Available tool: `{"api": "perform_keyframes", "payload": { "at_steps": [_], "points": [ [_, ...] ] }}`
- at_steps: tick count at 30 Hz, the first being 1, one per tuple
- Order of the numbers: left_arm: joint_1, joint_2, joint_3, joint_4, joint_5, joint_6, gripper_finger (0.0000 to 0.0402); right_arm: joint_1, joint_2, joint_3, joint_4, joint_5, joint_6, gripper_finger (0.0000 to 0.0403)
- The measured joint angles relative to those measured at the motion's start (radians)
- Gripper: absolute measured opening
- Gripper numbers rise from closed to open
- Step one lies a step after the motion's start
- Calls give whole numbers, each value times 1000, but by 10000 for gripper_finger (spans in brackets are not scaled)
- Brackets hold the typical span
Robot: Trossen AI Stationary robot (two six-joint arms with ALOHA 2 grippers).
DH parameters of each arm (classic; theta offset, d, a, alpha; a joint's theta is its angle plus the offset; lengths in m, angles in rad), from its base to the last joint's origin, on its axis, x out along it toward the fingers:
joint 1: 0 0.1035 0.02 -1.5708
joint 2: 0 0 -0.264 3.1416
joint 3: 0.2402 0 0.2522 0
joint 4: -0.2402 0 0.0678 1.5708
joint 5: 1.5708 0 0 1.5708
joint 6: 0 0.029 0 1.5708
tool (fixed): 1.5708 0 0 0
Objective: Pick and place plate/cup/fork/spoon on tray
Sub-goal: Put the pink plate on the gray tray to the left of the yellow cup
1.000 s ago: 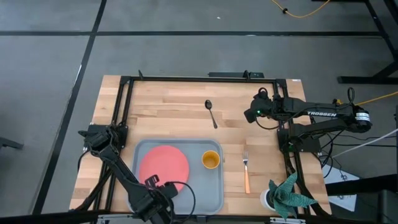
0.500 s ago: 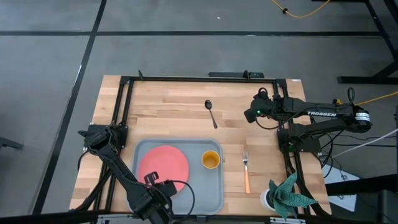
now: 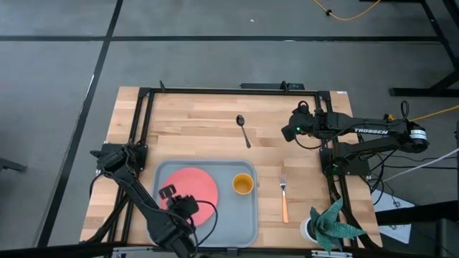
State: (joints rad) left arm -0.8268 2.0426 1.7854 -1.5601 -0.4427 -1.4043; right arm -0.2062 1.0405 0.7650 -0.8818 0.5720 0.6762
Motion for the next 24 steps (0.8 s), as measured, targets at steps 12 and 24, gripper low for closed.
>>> {"api": "perform_keyframes", "payload": {
  "at_steps": [12, 24],
  "points": [
    [-11, 2, -266, 203, 21, -3, 80, 0, 0, 0, -4, -1, -1, 121],
    [-26, 2, -349, 441, 44, 1, 80, 0, 0, 0, -3, -1, -3, 121]
  ]
}}
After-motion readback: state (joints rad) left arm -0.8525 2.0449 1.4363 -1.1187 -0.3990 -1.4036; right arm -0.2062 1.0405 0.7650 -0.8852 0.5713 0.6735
